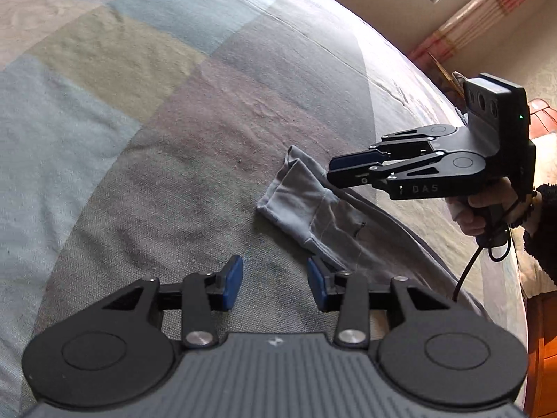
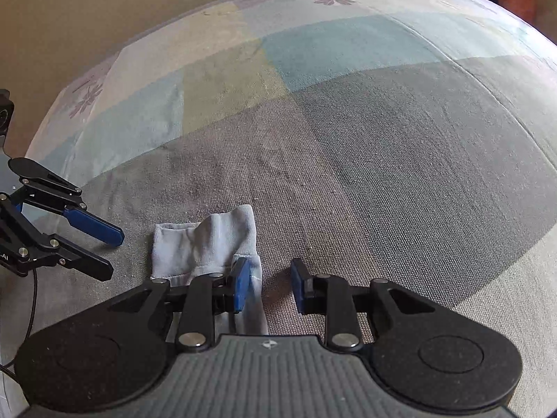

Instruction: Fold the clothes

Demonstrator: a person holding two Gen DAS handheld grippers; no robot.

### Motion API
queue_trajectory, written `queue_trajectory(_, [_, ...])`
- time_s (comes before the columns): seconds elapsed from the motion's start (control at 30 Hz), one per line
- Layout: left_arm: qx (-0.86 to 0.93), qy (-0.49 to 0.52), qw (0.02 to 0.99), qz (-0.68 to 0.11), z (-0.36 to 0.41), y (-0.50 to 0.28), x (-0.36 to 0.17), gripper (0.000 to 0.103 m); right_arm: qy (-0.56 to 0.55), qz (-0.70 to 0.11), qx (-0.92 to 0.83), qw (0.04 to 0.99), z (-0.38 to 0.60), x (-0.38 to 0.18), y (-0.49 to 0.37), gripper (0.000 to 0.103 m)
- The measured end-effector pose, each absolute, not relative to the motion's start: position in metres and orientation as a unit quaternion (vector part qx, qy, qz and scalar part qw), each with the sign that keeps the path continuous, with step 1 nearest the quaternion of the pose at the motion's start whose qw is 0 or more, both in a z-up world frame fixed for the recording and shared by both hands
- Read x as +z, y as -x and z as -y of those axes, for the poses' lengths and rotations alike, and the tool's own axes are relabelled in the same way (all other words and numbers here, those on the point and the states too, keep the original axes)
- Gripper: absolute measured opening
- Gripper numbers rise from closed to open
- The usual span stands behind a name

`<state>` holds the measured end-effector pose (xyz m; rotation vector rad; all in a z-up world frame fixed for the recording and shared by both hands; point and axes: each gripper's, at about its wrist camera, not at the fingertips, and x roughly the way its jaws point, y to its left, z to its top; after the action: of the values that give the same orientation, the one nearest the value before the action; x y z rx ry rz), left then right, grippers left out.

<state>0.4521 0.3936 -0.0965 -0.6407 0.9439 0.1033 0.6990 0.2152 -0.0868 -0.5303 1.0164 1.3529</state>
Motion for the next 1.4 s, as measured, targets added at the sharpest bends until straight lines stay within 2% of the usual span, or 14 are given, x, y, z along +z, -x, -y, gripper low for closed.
queue_trajectory(0.17, [0.052,0.311,0.839,-0.444,-0.392,-0.448,-0.101,0.041,0.18,-0.466,0.592,0.633,-0.208,-0.081,-0.712,0.031])
queue_trajectory(0.33, [0.056,0.319,0.837,-0.441,-0.391,-0.445,-0.106,0.044,0.202,-0.464,0.59,0.629,-0.219,-0.091,-0.7,0.031])
queue_trajectory(0.4, [0.057,0.322,0.836,-0.44,-0.39,-0.443,-0.107,0.046,0.214,-0.455,0.59,0.631,-0.223,-0.091,-0.694,0.027])
queue_trajectory(0.43, [0.056,0.323,0.836,-0.44,-0.39,-0.443,-0.107,0.048,0.216,-0.454,0.59,0.632,-0.224,-0.09,-0.693,0.016])
queue_trajectory(0.47, [0.056,0.322,0.836,-0.441,-0.39,-0.444,-0.106,0.048,0.214,-0.456,0.59,0.631,-0.224,-0.089,-0.692,0.011])
queue_trajectory(0.57, [0.055,0.321,0.836,-0.441,-0.389,-0.443,-0.105,0.048,0.213,-0.445,0.589,0.64,-0.222,-0.079,-0.693,0.008])
queue_trajectory(0.8, [0.051,0.333,0.833,-0.439,-0.387,-0.438,-0.103,0.048,0.203,-0.411,0.553,0.696,-0.205,-0.055,-0.713,0.008])
queue_trajectory(0.87, [0.044,0.347,0.83,-0.434,-0.388,-0.44,-0.103,0.048,0.199,-0.421,0.538,0.702,-0.201,-0.058,-0.721,0.011])
queue_trajectory(1.03, [0.016,0.411,0.818,-0.401,-0.392,-0.46,-0.104,0.048,0.143,-0.424,0.514,0.732,-0.173,-0.047,-0.732,0.019])
queue_trajectory(1.2, [-0.01,0.483,0.8,-0.354,-0.392,-0.5,-0.118,0.046,0.097,-0.448,0.481,0.747,-0.122,-0.044,-0.729,0.02])
queue_trajectory(1.27, [-0.001,0.499,0.789,-0.36,-0.391,-0.518,-0.132,0.045,0.097,-0.459,0.468,0.749,-0.101,-0.048,-0.722,0.02])
queue_trajectory(1.37, [0.023,0.533,0.769,-0.354,-0.395,-0.533,-0.153,0.042,0.091,-0.475,0.458,0.746,-0.074,-0.056,-0.714,0.02])
queue_trajectory(1.4, [0.029,0.55,0.762,-0.34,-0.397,-0.533,-0.159,0.035,0.088,-0.48,0.456,0.744,-0.065,-0.058,-0.712,0.02])
